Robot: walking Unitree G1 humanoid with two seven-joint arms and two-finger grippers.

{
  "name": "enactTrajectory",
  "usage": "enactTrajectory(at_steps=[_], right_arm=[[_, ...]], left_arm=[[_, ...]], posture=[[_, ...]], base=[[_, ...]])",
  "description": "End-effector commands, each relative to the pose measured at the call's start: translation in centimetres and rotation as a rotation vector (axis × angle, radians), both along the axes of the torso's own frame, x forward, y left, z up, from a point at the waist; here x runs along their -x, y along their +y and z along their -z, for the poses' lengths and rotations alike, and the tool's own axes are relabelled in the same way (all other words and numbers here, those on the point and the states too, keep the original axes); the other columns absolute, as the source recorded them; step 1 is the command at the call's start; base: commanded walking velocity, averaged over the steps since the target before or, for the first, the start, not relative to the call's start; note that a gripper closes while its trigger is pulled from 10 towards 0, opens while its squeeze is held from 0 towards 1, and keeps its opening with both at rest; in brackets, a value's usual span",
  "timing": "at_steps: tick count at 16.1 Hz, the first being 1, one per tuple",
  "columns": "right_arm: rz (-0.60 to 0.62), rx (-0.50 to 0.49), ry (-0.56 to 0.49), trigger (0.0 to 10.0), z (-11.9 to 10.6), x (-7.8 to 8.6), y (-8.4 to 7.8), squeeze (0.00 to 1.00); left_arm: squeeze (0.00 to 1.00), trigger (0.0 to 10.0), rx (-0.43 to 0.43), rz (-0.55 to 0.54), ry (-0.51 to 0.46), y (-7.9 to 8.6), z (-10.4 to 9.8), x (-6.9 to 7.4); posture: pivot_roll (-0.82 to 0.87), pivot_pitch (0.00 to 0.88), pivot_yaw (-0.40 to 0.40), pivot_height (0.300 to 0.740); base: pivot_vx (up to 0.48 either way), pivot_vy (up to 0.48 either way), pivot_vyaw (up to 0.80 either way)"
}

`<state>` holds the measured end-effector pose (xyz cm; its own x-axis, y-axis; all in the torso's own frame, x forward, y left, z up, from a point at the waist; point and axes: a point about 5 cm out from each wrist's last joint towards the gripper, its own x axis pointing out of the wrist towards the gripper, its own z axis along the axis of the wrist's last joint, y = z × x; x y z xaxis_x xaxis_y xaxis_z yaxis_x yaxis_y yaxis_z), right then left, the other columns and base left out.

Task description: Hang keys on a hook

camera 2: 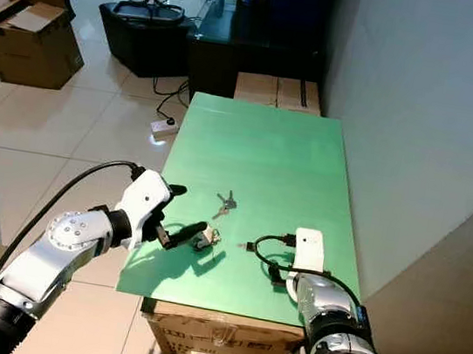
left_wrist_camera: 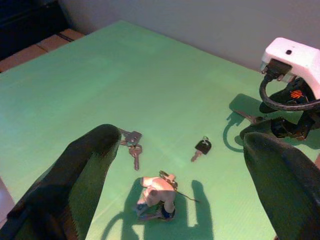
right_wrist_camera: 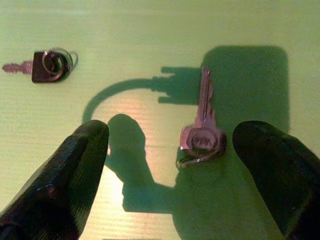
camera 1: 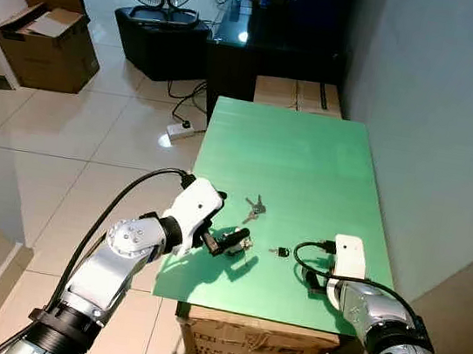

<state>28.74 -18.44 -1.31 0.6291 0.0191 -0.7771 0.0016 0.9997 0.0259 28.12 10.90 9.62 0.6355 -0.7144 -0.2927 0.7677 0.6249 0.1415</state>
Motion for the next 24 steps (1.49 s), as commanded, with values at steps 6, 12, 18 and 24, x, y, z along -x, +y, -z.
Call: enactTrajectory(at_steps=[6, 12, 18, 24], right_arm=[[0.089, -0.047, 0.001, 8.2, 0.5, 0.4, 0.0, 0.0], [0.116, -0.038, 0.003, 0.0, 0.9, 0.9, -0.8, 0.0], [0.12, -0.044, 0.007, 0.0, 1.0, 1.0, -0.9, 0.0], [0.123, -0.047, 0.019, 0.0, 1.1, 1.2, -0.9, 0.0]], left_arm=[[0.0, 10.0, -0.023, 0.04, 0.002, -0.1, -0.3, 0.3], [0.0, 10.0, -0.03, 0.058, 0.003, -0.2, -0.3, 0.3], [0.0, 10.0, -0.025, 0.095, 0.01, -0.4, -0.5, 0.3], [0.0, 10.0, 0.034, 0.228, 0.062, -0.6, -1.1, 0.9]], posture=[[-0.12, 0.059, 0.074, 0.74], [-0.12, 0.044, 0.084, 0.74], [-0.12, 0.042, 0.086, 0.74], [-0.12, 0.035, 0.086, 0.74]], base=[[0.0, 0.0, 0.0], [0.0, 0.0, 0.0], [0.0, 0.0, 0.0], [0.0, 0.0, 0.0]])
